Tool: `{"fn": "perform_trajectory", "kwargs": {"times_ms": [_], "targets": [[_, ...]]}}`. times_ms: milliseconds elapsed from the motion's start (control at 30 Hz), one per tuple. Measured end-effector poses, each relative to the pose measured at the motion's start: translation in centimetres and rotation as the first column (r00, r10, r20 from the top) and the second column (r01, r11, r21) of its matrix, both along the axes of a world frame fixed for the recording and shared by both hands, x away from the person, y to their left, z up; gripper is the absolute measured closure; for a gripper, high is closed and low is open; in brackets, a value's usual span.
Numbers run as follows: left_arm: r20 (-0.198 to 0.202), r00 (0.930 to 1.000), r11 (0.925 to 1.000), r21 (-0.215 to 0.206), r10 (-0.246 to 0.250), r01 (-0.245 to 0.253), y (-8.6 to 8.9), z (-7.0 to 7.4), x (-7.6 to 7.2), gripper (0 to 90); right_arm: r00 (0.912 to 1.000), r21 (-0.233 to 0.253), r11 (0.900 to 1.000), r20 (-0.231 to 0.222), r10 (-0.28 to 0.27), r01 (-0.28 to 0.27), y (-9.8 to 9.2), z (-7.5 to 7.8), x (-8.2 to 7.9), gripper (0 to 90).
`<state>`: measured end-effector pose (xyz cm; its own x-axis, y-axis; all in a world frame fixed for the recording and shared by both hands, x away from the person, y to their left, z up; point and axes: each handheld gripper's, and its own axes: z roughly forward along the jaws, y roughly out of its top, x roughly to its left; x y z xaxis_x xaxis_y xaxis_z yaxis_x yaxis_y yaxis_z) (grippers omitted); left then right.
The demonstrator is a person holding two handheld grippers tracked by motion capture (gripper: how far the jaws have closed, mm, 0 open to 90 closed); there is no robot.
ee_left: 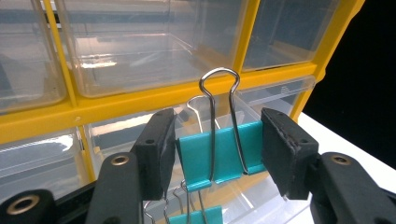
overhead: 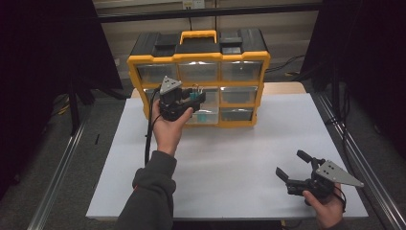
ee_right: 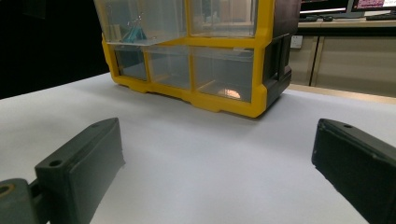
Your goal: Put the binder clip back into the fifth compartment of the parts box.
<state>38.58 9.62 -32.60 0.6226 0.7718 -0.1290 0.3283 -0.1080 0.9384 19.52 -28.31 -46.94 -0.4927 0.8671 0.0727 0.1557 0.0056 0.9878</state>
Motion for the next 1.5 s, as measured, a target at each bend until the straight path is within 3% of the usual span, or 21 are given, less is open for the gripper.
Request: {"fn": "perform_trajectory", "kwargs": {"times_ms": [500,633,733,900,1100,1500], "targets": [[-0.005,0.9996,0.9996,-0.002,-0.028,0.028,-0.7,-0.5,0.1,47.1,1.0000,0.002,1.000,-0.001,-0.001,0.001,0.0,0.0,0.0,1.6],[-0.014,0.9995,0.9995,-0.016,-0.029,0.029,-0.7,-0.5,0.1,37.7,1.0000,-0.001,1.000,-0.003,0.004,-0.004,0.0,0.0,0.0,1.6],[-0.015,0.9995,0.9996,0.001,-0.028,0.028,-0.4,-0.5,0.1,30.5,1.0000,0.001,1.000,-0.002,0.002,-0.002,0.1,0.0,0.0,1.6],[0.017,0.9993,0.9994,0.006,-0.034,0.034,0.0,-0.3,-0.2,17.5,1.0000,0.004,1.000,0.001,0.004,-0.004,0.1,0.0,0.1,1.6],[0.036,0.9982,0.9989,0.001,-0.048,0.048,1.0,-0.1,-1.1,10.0,0.9999,-0.002,1.000,-0.003,0.010,-0.010,0.1,0.0,0.1,1.6],[0.057,0.9972,0.9983,-0.030,-0.048,0.050,4.7,-1.1,-3.3,6.9,1.0000,-0.004,1.000,0.001,0.008,-0.008,0.2,0.0,0.1,1.6]]}}
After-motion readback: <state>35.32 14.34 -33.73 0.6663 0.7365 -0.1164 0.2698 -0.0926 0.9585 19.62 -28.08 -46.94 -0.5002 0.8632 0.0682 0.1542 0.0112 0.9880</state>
